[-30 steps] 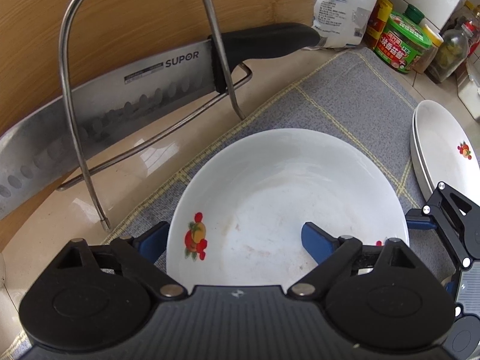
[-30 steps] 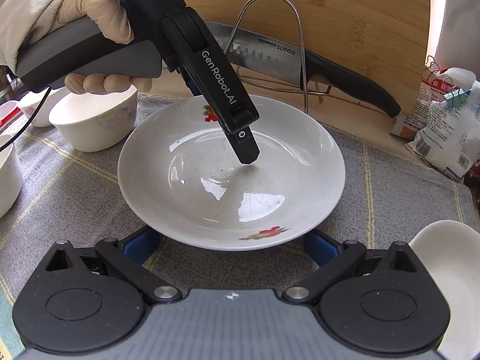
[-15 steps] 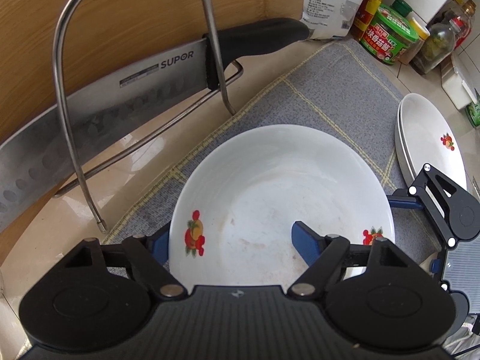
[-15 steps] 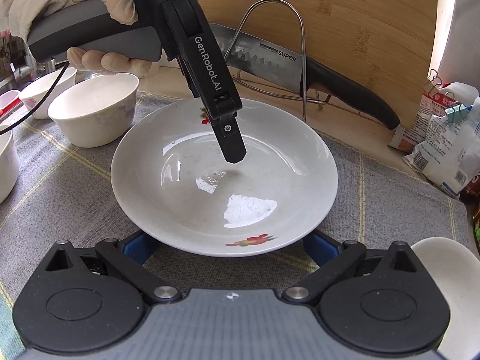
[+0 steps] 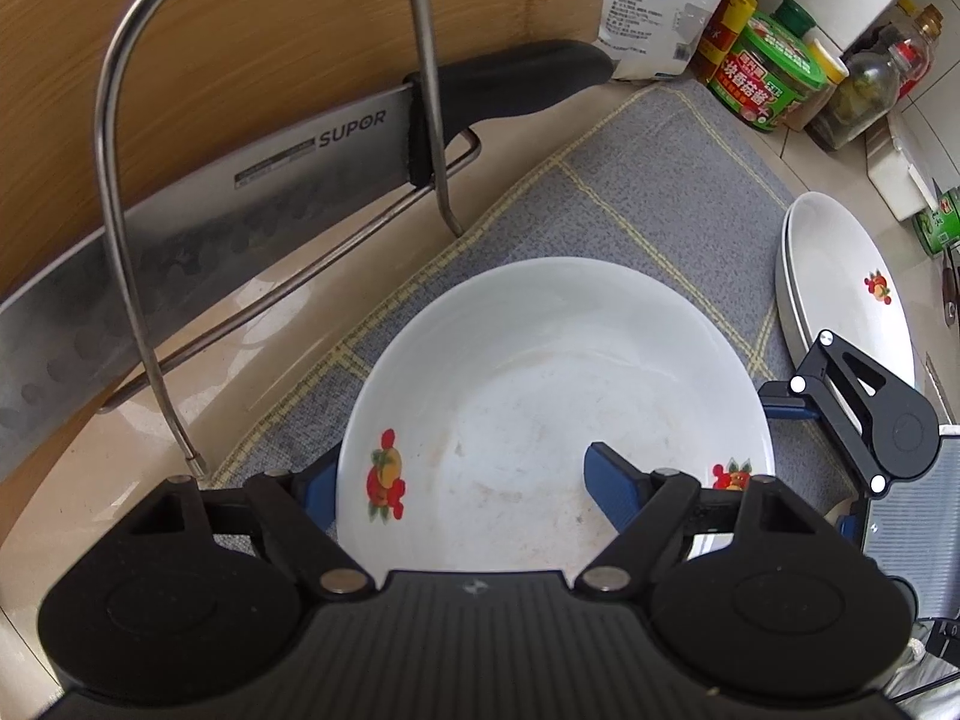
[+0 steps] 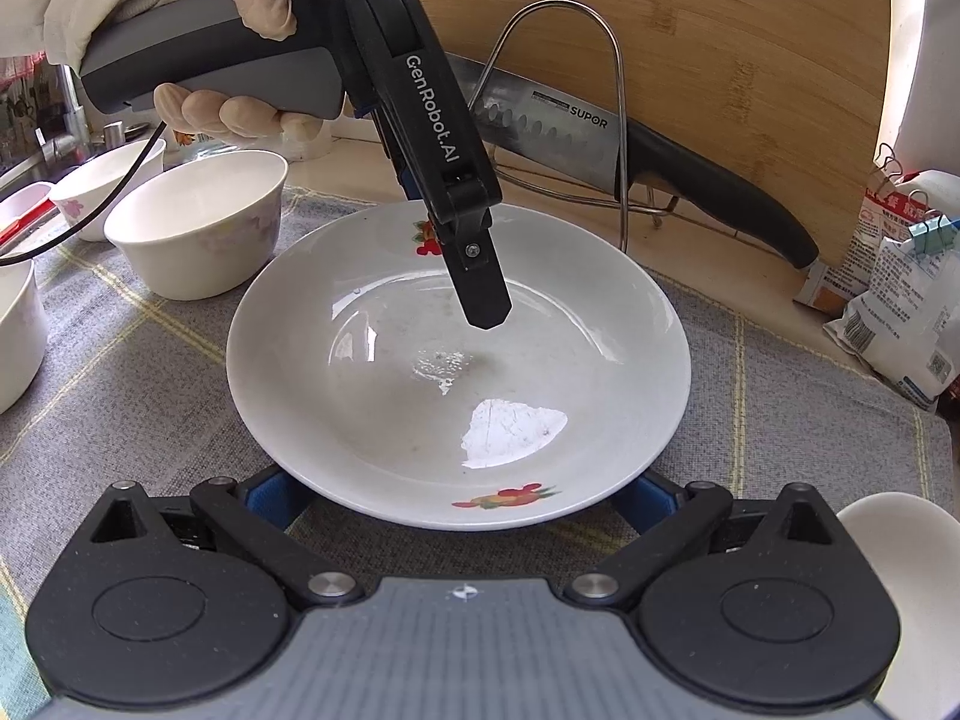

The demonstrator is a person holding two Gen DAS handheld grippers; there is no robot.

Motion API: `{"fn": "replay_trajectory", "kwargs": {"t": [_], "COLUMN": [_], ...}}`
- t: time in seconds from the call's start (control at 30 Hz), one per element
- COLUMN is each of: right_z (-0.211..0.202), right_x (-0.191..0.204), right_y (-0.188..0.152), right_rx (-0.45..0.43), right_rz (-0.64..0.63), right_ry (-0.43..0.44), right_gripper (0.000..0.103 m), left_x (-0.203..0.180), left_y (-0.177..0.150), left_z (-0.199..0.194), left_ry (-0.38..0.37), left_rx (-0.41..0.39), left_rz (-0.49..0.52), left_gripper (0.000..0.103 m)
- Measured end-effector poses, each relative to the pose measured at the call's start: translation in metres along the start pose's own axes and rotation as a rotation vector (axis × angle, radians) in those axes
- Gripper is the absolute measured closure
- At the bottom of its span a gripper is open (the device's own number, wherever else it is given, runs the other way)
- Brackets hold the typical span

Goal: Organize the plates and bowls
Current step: 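Lift the decal plate by its rim with the left tool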

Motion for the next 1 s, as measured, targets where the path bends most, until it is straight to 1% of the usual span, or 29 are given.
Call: {"fn": "replay_trajectory", "kwargs": {"t": [0.23,0.47,0.57,1.0], "right_z": [-0.003,-0.006,-0.006,-0.009], "right_x": [0.001,-0.001,0.0,0.002], "right_y": [-0.002,-0.004,-0.003,0.0], "right_rx": [-0.015,-0.006,-0.008,-0.014], "right_rz": [-0.013,-0.032,-0.04,-0.041], "right_ry": [-0.009,-0.003,-0.009,-0.021], "right_gripper": [0.0,0.0,0.0,0.0], "left_x": [0.002,0.008,0.012,0.009], "left_y": [-0.003,-0.011,-0.011,-0.012], "left_z": [-0.002,-0.008,-0.007,-0.013], "left_ry": [-0.017,-0.074,-0.086,-0.073], "left_rx": [0.001,-0.005,-0.008,-0.028], "left_rz": [-0.008,-0.062,-0.085,-0.072], "left_gripper": [0.023,0.023,0.023,0.023]}}
Point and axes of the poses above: each gripper's, at about its wrist camera, not at the fingertips, and z roughly the way its jaws point, x to its left, y to its top, the point moved 1 cm from there along z, roughly the way its jaws point, and after that the axes turned 11 degrees about z, right-handed, at the moved point
